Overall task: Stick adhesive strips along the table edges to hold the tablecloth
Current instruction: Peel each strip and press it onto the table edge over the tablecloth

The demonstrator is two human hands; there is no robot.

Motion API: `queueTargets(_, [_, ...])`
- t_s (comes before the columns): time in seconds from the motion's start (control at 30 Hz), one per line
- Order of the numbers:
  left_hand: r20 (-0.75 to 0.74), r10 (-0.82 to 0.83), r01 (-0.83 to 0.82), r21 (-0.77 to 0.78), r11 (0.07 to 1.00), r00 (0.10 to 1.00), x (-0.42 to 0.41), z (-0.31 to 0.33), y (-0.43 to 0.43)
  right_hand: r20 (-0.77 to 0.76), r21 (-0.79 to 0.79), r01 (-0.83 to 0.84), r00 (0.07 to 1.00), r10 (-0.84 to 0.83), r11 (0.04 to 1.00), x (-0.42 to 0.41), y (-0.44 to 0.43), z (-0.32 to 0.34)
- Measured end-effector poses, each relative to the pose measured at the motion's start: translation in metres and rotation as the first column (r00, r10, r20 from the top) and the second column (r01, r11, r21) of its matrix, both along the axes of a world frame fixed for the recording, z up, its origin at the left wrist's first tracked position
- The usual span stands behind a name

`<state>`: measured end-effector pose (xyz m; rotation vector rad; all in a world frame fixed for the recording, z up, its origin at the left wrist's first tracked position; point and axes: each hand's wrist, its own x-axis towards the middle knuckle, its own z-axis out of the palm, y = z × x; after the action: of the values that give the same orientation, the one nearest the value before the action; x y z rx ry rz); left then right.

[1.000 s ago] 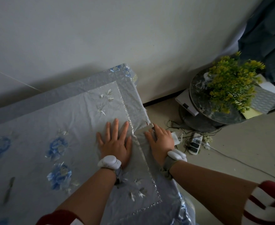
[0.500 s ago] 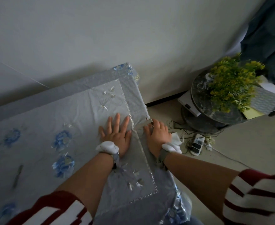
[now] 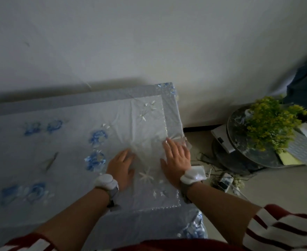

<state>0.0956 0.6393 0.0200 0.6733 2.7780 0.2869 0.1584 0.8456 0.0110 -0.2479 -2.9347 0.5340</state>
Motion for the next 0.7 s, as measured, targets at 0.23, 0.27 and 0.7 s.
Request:
queueTargets(0.23, [-0.062,0.383,-0.379,0.073,0.923,0.922,-0.023,0.018,-0.136,0.098,0.019,-0.304,0.949,0.301,0.952,-0.023,-0.141,0.006])
queueTargets(0.27, [-0.078,0.419,-0.414,0.075,0.907,0.905,-0.028,0.021,-0.156,0.116,0.033,-0.334,0.937,0.329,0.942,-0.029,-0.164,0.005])
queueTargets(0.7, [-0.005,0.552,-0.539,0.213,0.815,0.834,-0.074,0.013,-0.296,0.241,0.158,-0.363,0.916,0.32,0.918,-0.051,-0.288,-0.019])
